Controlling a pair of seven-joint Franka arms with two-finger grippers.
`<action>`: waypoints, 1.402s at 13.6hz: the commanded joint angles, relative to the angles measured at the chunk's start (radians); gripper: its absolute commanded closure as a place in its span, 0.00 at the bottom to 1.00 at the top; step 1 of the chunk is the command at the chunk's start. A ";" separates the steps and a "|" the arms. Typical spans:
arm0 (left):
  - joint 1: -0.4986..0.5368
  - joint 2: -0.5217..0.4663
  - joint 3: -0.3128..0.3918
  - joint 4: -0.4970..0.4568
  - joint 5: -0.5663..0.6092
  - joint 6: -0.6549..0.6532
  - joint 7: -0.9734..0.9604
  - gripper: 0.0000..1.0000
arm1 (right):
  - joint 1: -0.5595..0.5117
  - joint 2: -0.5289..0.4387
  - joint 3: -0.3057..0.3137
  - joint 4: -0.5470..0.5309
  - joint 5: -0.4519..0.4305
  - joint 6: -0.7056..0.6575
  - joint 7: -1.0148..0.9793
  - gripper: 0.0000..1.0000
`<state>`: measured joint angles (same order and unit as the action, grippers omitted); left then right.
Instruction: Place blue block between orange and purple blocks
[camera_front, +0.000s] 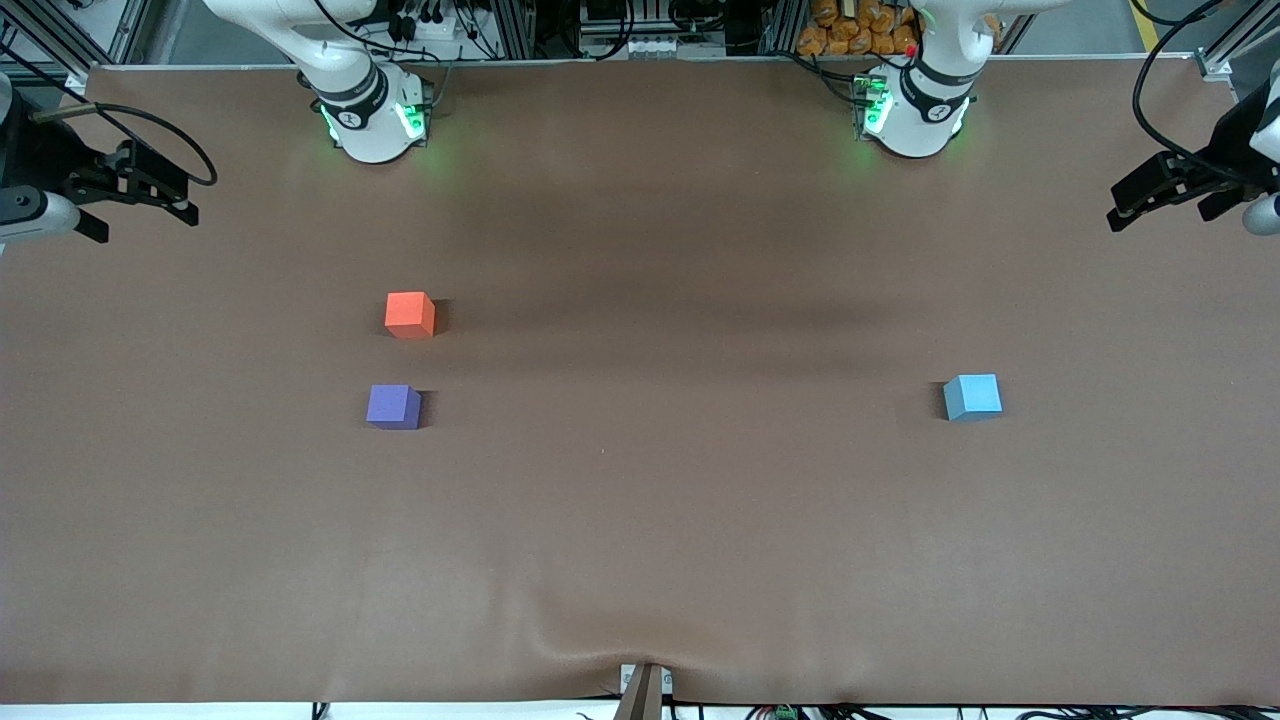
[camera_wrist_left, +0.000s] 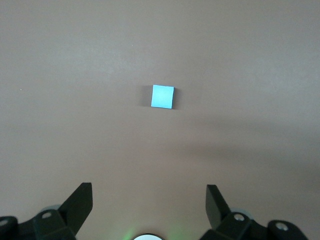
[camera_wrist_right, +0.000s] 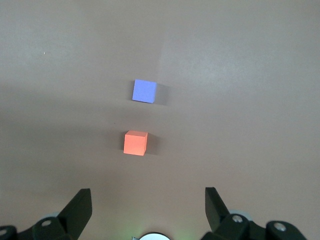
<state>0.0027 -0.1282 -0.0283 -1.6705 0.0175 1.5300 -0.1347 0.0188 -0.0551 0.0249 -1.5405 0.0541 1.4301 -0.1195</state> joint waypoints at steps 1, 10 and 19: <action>0.011 0.010 -0.005 0.028 -0.016 -0.016 0.012 0.00 | -0.007 -0.005 0.006 0.000 -0.011 -0.007 -0.011 0.00; 0.013 0.025 -0.005 0.012 -0.018 -0.027 0.113 0.00 | -0.011 -0.005 0.006 0.002 -0.008 -0.005 -0.011 0.00; 0.007 0.015 -0.010 -0.012 -0.019 -0.036 0.083 0.00 | -0.010 -0.005 0.006 0.002 -0.005 -0.005 -0.011 0.00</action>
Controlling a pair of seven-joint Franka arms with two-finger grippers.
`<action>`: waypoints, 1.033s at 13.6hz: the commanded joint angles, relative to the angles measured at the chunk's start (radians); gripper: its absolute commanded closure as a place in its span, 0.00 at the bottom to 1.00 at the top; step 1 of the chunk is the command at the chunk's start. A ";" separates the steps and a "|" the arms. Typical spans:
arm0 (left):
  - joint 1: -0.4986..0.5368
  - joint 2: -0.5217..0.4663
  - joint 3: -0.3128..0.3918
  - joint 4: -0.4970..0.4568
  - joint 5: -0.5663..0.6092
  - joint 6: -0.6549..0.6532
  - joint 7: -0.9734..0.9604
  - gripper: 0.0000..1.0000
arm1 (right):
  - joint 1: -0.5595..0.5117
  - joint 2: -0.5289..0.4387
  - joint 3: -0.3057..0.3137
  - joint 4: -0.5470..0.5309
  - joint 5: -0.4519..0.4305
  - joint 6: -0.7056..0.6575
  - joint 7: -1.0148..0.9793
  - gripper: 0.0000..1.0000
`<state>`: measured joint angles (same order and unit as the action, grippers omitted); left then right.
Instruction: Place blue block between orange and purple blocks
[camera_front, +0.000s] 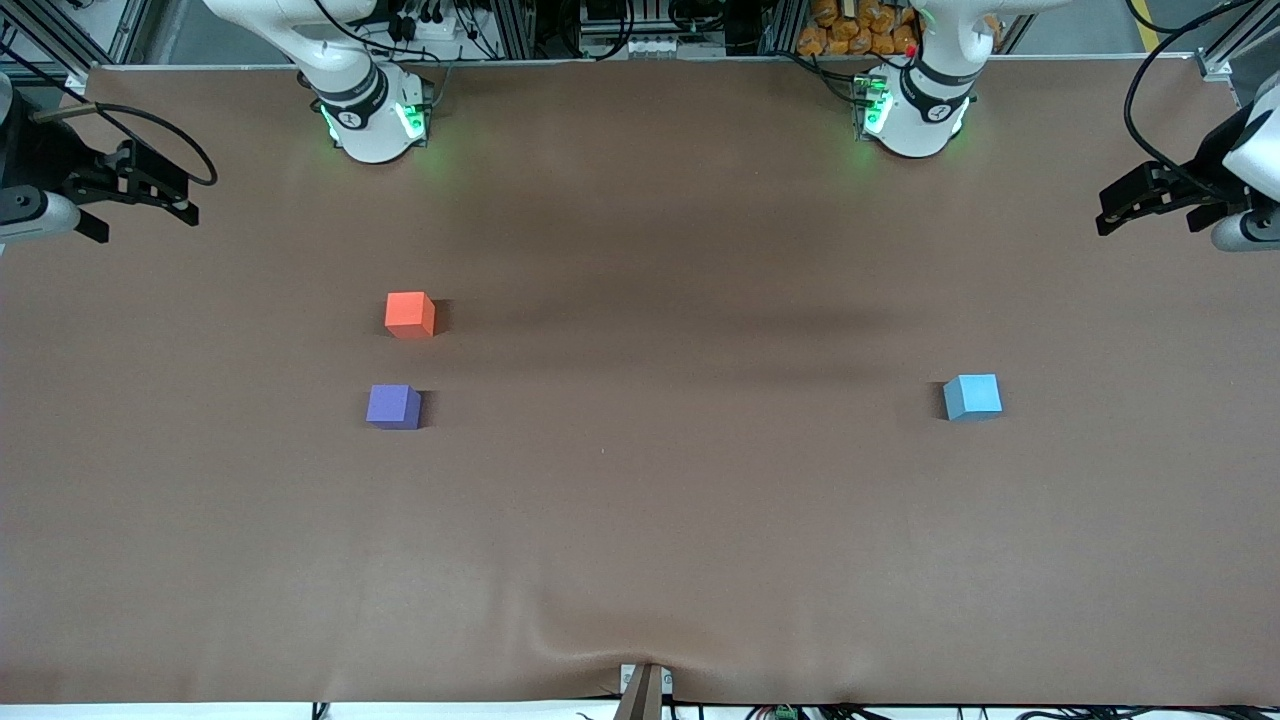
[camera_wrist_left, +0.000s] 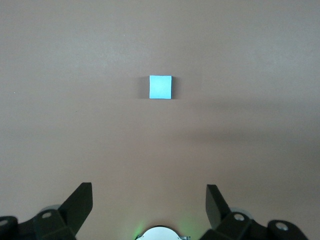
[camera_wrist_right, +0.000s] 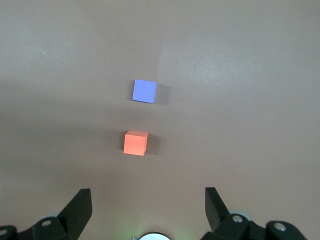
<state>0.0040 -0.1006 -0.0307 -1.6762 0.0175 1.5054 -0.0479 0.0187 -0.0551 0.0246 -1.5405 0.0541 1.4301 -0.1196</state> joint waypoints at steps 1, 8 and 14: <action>0.007 -0.014 -0.008 -0.013 -0.019 -0.007 -0.006 0.00 | -0.011 -0.005 0.006 0.002 -0.005 -0.005 -0.011 0.00; 0.013 -0.025 -0.031 -0.103 -0.021 0.074 -0.049 0.00 | -0.009 -0.005 0.006 0.003 -0.003 -0.005 -0.011 0.00; 0.014 -0.021 -0.028 -0.255 -0.019 0.272 -0.049 0.00 | -0.013 -0.005 0.006 0.003 -0.003 -0.005 -0.011 0.00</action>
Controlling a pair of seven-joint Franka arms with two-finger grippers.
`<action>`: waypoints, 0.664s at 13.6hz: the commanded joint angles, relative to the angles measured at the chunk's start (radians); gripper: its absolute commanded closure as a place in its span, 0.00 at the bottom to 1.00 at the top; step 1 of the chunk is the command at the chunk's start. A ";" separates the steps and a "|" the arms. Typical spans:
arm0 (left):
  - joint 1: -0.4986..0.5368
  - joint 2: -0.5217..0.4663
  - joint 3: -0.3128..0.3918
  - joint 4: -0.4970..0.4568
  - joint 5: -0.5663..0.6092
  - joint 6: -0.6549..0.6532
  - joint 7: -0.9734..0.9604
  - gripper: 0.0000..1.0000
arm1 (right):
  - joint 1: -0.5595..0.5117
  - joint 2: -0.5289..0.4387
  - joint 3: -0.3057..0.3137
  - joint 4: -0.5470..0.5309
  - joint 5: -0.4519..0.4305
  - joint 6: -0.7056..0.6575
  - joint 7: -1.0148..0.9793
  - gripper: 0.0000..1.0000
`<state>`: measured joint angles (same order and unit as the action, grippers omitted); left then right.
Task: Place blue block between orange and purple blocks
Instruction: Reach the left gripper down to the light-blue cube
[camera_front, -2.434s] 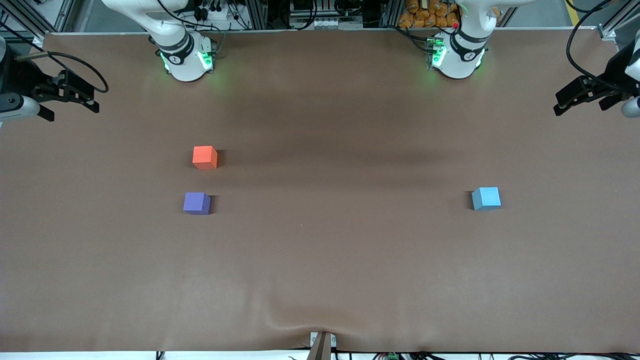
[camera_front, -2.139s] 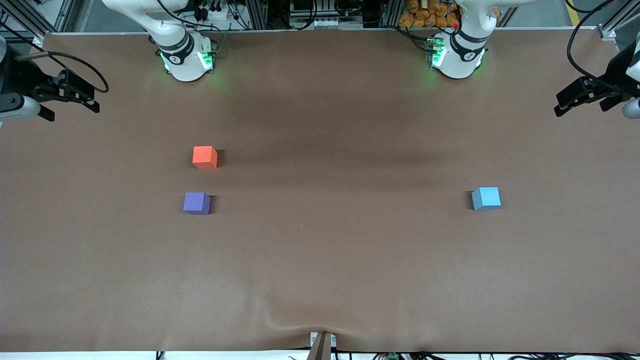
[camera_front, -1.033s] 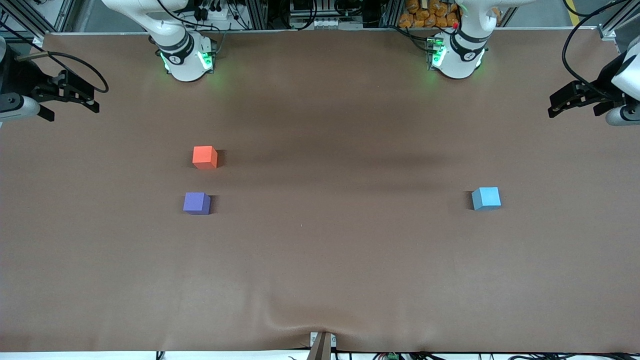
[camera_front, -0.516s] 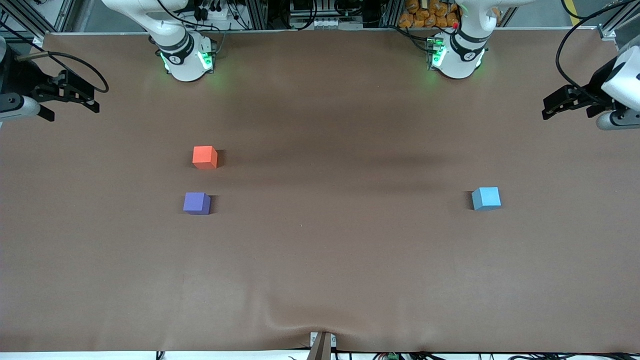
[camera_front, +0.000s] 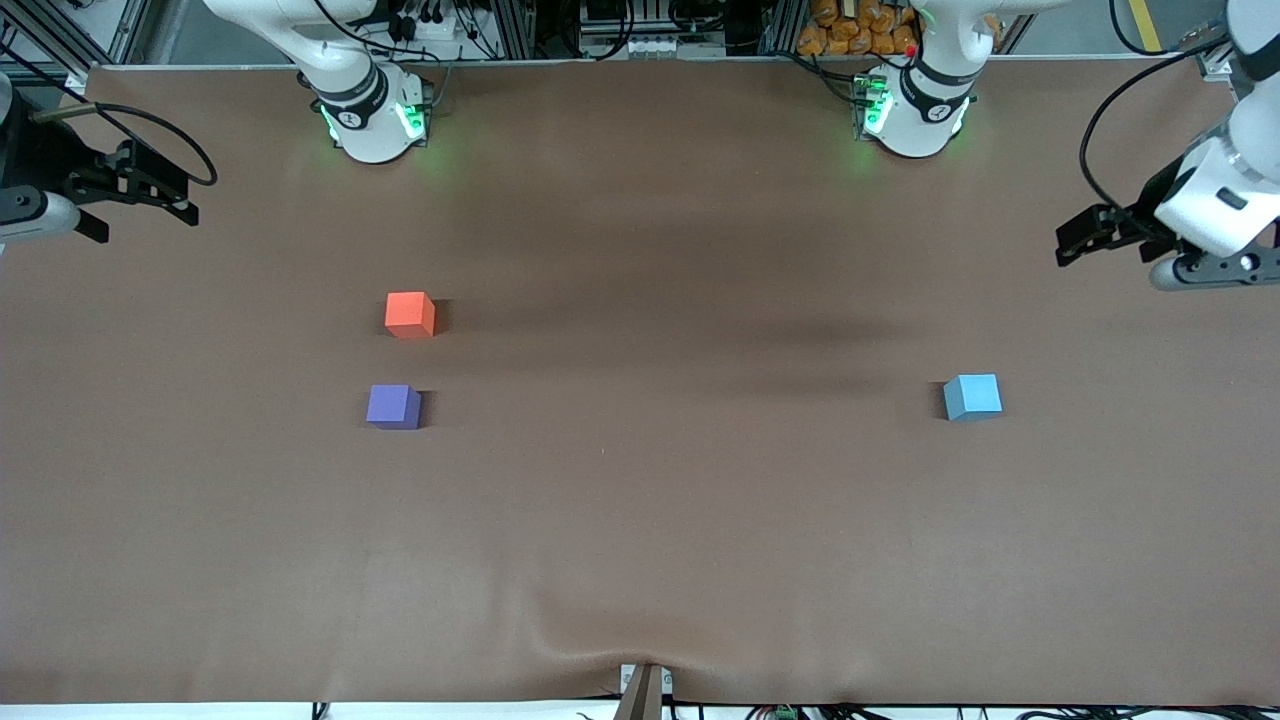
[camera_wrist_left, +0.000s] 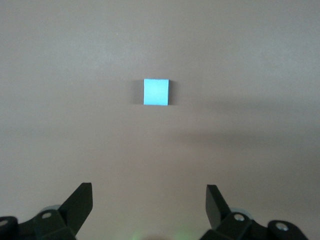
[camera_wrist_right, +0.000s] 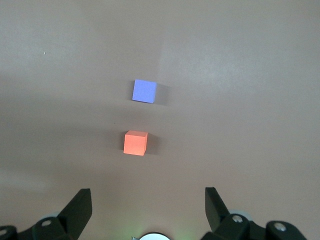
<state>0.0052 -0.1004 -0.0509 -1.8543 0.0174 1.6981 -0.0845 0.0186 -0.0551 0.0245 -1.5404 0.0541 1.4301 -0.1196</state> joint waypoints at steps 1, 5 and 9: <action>0.013 -0.009 -0.007 -0.104 -0.019 0.128 -0.012 0.00 | -0.012 -0.005 0.006 0.002 -0.002 -0.005 -0.011 0.00; 0.042 0.105 -0.007 -0.193 -0.019 0.331 -0.009 0.00 | -0.014 -0.005 0.006 0.002 -0.002 -0.005 -0.011 0.00; 0.056 0.263 -0.009 -0.236 -0.019 0.546 -0.011 0.00 | -0.014 -0.005 0.006 0.002 -0.002 -0.005 -0.012 0.00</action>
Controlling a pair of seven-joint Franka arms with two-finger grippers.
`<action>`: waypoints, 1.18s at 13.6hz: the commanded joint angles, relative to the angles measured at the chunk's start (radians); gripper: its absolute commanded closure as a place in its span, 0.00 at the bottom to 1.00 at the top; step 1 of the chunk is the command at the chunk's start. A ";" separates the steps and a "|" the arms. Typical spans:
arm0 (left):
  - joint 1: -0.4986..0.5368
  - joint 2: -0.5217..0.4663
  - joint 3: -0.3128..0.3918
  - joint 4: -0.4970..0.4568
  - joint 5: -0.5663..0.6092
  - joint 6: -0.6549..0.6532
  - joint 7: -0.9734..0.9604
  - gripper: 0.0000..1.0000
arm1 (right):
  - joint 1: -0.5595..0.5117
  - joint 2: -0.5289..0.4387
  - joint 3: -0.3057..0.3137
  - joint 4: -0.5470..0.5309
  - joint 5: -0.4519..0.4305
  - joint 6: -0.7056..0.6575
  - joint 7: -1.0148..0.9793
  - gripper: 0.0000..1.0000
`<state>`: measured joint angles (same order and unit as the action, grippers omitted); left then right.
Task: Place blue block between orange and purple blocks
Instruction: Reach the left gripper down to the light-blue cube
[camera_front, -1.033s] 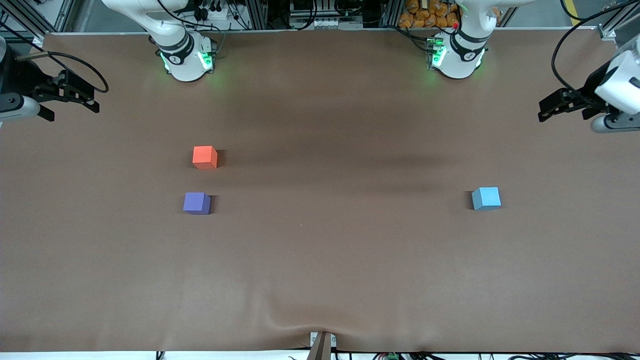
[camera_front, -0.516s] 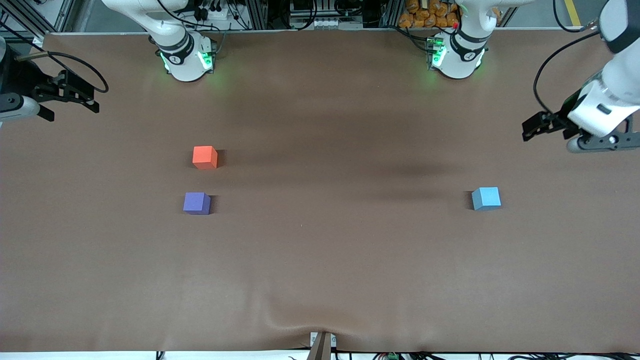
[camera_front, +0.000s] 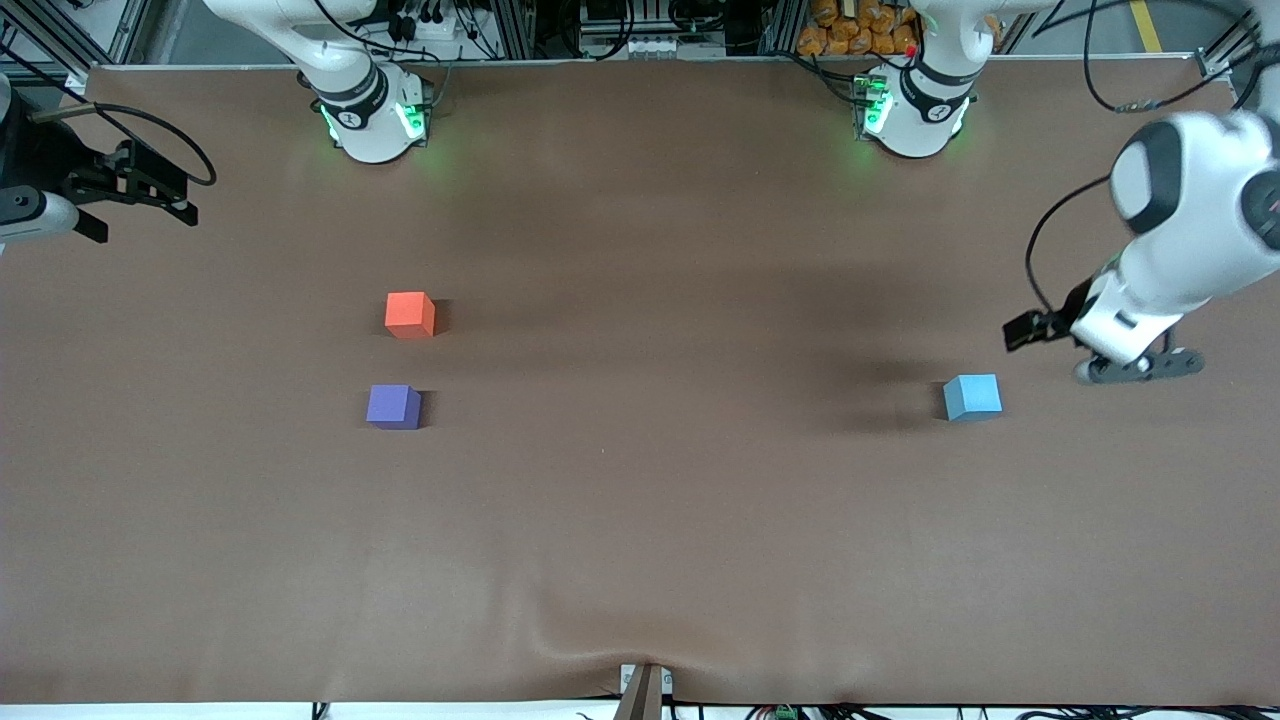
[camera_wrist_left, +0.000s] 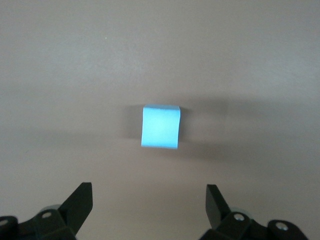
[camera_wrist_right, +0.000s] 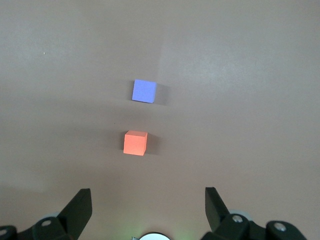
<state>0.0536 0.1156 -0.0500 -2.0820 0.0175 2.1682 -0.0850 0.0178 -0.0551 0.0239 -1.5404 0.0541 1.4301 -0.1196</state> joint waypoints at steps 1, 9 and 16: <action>0.008 0.079 -0.010 -0.015 -0.019 0.122 -0.012 0.00 | -0.013 -0.005 0.007 0.002 -0.002 -0.005 -0.012 0.00; 0.012 0.200 -0.010 -0.015 -0.077 0.251 -0.012 0.00 | -0.010 -0.005 0.007 0.002 -0.002 -0.005 -0.011 0.00; 0.012 0.285 -0.010 -0.026 -0.076 0.306 0.014 0.00 | -0.010 -0.005 0.007 0.000 -0.002 -0.007 -0.011 0.00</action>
<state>0.0577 0.3874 -0.0507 -2.0985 -0.0432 2.4505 -0.0828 0.0176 -0.0551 0.0238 -1.5404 0.0541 1.4300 -0.1196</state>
